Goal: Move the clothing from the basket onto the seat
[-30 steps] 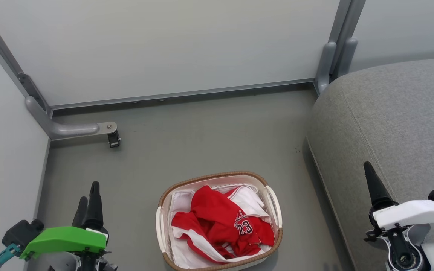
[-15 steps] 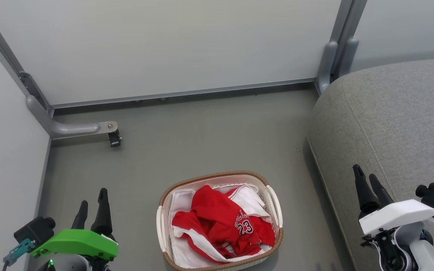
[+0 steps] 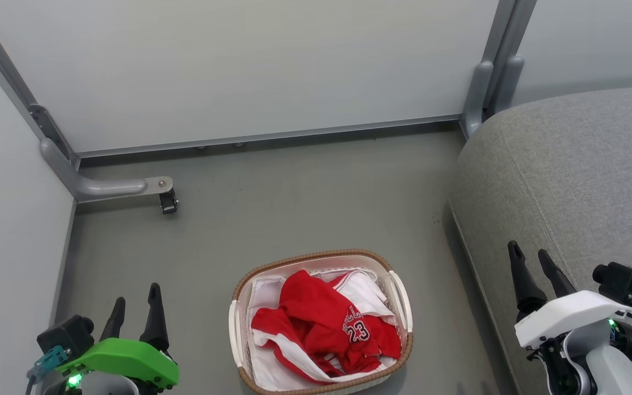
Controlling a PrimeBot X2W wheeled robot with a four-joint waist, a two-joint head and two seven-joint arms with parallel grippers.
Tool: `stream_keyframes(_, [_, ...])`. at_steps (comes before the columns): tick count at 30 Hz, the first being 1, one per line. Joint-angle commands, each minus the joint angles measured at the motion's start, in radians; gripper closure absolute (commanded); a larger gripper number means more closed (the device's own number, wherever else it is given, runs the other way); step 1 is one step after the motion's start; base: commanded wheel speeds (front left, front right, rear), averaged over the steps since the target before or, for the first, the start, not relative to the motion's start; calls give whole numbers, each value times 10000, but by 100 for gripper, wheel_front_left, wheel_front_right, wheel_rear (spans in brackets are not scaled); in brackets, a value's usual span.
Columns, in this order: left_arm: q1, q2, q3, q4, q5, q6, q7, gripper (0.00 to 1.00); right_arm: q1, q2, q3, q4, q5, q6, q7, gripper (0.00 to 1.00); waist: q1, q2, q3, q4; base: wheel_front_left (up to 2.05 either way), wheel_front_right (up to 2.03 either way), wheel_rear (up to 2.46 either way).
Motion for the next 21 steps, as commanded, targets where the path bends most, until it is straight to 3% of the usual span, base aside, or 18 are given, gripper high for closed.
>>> stream_keyframes(1, [-292, 102, -30, -8, 339, 56, -92, 0, -259, -99, 51, -29, -313, 5, -121, 0, 0, 0, 1, 0, 0, 0, 0])
stream_keyframes(21, [-417, 157, -180, 91, 2282, 377, -601, 0, -609, -64, 241, 173, -2577, 4, -632, 0, 0, 0, 71, 78, 0, 0, 0])
